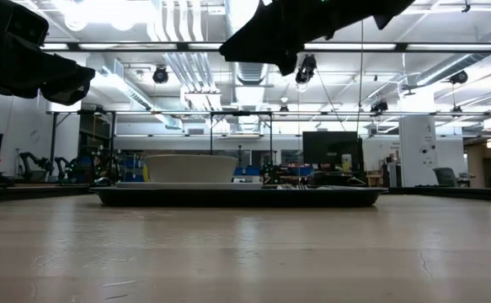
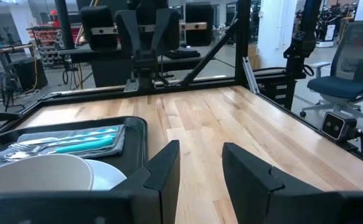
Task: Set up tray
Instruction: Return to Home Position
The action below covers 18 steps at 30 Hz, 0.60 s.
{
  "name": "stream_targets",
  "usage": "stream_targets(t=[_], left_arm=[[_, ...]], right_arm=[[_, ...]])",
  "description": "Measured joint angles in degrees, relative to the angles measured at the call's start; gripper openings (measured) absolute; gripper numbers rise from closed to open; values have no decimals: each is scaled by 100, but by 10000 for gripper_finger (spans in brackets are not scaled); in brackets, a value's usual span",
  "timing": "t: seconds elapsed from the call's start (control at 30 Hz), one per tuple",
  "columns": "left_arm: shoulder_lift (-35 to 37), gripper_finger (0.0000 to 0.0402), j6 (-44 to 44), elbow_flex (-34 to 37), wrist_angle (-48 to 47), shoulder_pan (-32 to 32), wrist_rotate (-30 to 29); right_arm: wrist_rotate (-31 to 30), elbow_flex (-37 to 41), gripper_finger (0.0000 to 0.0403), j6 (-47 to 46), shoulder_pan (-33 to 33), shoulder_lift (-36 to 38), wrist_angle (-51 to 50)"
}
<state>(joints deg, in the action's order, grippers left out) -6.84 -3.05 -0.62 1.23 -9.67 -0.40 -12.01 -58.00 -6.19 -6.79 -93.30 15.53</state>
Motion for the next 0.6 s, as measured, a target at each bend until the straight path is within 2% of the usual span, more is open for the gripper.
stream_targets(t=[0.1,0.33,0.6], left_arm=[[1,102,0,0,1,0,-1],[1,102,0,0,2,-1,-2],[1,102,0,0,2,-1,-2]], right_arm=[[1,-58,68,4,3,24,-5],[2,-72,79,808,2,18,-26],[48,33,84,681,4,167,-36]])
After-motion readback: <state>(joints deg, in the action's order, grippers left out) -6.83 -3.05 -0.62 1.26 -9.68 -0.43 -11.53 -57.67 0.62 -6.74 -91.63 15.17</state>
